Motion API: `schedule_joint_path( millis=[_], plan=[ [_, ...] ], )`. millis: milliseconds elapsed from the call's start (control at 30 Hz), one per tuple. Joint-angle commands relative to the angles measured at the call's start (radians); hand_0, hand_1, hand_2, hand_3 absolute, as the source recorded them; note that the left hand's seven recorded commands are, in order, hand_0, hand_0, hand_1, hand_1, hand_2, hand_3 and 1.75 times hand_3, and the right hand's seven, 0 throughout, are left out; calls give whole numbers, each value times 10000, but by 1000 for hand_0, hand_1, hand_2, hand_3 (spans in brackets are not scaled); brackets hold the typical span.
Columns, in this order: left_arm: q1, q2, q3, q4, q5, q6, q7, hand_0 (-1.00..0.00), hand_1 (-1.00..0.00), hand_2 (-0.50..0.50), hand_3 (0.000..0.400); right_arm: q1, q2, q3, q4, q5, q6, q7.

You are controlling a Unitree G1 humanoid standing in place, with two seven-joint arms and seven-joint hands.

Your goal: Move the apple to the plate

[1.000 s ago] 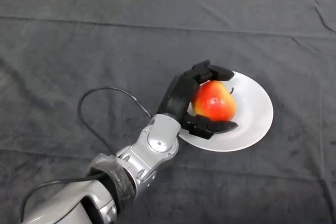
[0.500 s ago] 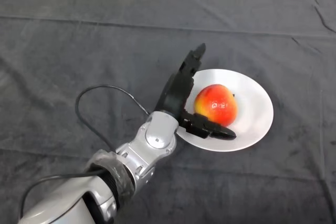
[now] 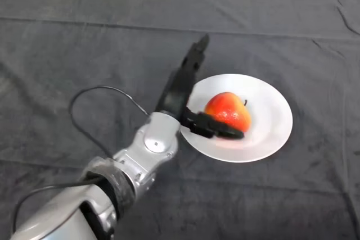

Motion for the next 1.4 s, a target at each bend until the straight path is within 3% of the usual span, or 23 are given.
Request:
schedule_joint_path(
  millis=[33,200,500,867,1133,1400],
  plan=[
    [107,763,471,-593,160,-352,127,0,0,0,0,-272,-152,-157,17,212,-65,118],
    [985,1744,1116,-1860,401,-650,429,0,0,0,0,-269,-146,-154,6,208,-65,115],
    [3247,3553,2567,-4180,624,-1282,872,0,0,0,0,-259,-129,-145,-33,198,-63,99],
    [6065,5457,4976,-6159,-2,-1709,1007,0,0,0,0,-243,-106,-131,-87,186,-57,72],
    [7774,5977,6681,-7086,-223,-1874,1474,0,0,0,0,-234,-94,-124,-117,180,-52,56],
    [8432,5682,7979,-6654,-291,-2249,1478,0,0,0,0,-229,-87,-121,-136,178,-49,44]
  ],
)
